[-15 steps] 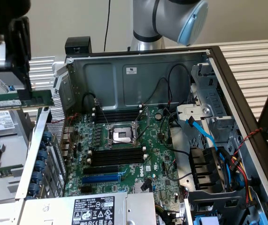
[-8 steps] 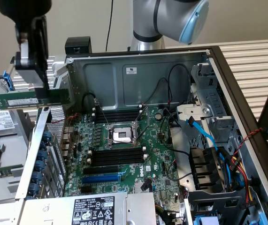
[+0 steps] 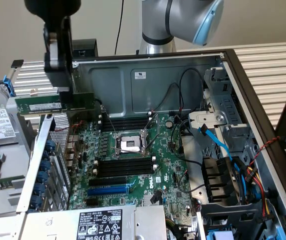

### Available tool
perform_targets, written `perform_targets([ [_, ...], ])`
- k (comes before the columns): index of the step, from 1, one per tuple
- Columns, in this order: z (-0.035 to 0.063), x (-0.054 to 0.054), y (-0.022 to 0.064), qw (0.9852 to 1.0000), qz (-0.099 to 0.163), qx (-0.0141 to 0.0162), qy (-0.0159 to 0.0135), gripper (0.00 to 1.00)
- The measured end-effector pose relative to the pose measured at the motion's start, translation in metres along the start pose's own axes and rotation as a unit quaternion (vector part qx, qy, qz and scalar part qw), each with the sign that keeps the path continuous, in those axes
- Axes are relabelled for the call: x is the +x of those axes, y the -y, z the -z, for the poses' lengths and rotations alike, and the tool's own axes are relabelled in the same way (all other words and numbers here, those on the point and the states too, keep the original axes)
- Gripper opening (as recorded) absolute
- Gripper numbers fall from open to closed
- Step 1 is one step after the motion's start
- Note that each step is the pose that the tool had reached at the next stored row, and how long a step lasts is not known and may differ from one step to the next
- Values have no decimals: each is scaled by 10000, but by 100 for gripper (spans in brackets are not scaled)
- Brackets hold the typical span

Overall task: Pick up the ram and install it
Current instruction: 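Pick up the ram and move it above insertion slot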

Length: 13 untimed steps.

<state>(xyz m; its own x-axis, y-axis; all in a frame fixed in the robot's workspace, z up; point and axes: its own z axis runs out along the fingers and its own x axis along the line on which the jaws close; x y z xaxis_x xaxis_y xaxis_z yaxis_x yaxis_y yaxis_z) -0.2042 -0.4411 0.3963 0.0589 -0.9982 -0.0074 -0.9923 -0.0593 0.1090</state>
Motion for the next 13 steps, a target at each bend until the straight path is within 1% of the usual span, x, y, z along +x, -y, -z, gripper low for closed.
perform_targets([
  [13, 65, 27, 586, 10000, 0, 0, -1, 14],
])
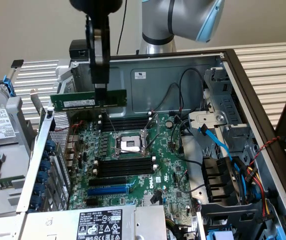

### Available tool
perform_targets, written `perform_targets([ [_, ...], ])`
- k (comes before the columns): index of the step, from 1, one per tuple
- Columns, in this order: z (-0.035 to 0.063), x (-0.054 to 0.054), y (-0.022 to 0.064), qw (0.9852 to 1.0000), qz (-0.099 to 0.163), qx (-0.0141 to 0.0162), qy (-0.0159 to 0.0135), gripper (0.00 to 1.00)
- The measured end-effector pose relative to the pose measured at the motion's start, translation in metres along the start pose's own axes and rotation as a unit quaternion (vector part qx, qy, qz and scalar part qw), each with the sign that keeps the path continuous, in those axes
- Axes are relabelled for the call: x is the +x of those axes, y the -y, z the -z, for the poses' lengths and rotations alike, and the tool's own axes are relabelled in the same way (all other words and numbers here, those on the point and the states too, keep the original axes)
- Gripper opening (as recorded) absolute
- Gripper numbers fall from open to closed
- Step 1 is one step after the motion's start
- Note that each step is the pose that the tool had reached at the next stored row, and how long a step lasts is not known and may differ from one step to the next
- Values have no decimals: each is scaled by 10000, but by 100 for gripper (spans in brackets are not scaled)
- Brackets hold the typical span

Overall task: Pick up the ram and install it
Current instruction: 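Pick up the ram and move it above insertion slot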

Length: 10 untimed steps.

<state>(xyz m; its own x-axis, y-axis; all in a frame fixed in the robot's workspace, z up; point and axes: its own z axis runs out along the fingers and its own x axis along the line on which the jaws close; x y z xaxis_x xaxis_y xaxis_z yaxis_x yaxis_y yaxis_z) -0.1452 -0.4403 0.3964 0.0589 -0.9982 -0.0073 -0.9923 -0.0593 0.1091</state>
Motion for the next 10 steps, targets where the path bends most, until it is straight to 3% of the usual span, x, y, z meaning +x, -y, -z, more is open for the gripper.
perform_targets([
  [3, 12, -7, 117, 10000, 0, 0, 0, 14],
  [10, -5, -130, 256, 10000, -1, -3, 1, 14],
])
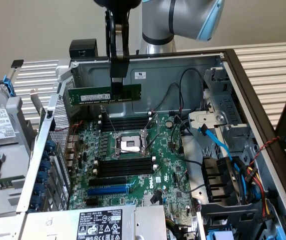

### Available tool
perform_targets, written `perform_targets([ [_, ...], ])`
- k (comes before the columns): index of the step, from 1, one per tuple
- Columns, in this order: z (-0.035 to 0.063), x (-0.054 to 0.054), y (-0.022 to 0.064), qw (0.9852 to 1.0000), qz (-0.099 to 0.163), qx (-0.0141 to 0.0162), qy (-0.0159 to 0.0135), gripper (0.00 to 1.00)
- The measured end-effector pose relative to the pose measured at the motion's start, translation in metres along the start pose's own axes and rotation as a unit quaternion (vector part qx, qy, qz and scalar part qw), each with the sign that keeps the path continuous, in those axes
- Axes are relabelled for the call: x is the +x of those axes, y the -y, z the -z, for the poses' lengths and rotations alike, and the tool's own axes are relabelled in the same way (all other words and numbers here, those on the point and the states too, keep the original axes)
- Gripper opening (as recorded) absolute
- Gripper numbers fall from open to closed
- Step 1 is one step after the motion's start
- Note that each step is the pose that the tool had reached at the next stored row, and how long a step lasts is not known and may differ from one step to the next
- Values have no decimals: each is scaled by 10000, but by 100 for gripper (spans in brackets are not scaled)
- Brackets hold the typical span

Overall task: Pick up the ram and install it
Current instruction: 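Pick up the ram and move it above insertion slot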

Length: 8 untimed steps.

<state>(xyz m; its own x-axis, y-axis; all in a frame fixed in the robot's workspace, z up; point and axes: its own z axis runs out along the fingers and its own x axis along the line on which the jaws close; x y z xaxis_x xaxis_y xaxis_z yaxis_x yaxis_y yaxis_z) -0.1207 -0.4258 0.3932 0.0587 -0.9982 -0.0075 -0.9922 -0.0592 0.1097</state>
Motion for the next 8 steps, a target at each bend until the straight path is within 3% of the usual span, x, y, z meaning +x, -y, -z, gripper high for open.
perform_targets([
  [8, -3, -118, 154, 10000, -3, -13, 0, 14],
])
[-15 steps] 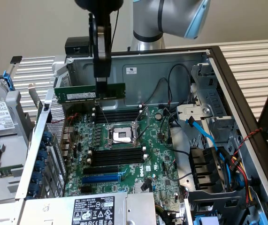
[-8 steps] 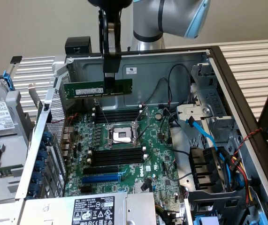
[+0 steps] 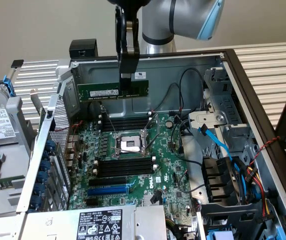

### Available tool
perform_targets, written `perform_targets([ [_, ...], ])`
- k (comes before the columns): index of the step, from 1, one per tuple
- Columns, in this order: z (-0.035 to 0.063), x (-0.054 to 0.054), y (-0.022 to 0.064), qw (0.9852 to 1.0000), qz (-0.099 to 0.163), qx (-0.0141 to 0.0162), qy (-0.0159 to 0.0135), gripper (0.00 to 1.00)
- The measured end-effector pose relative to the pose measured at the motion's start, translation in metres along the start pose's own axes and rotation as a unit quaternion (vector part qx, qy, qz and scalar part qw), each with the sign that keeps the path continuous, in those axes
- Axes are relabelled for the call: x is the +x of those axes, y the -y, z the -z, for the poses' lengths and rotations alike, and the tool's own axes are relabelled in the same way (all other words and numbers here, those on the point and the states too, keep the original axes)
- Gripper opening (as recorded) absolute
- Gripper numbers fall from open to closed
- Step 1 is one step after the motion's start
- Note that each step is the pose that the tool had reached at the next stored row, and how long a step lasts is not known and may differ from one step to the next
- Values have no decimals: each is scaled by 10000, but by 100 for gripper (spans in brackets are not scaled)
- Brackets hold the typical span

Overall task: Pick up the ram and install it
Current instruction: 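Pick up the ram and move it above insertion slot, then insert the ram into the slot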

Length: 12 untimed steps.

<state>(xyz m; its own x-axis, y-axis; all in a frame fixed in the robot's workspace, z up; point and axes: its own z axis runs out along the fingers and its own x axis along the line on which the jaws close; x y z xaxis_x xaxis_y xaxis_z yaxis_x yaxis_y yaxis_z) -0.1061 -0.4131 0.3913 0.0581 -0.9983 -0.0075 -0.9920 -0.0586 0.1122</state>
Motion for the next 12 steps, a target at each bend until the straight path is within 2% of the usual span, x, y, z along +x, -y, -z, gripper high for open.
perform_targets([
  [1, -3, -81, 34, 10000, 1, 0, 0, 14],
  [4, -3, -81, 31, 10000, 1, 1, 0, 14],
  [5, -14, -81, 31, 10000, 0, 12, 0, 14],
  [12, -138, -73, 45, 10000, -76, 28, 8, 14],
])
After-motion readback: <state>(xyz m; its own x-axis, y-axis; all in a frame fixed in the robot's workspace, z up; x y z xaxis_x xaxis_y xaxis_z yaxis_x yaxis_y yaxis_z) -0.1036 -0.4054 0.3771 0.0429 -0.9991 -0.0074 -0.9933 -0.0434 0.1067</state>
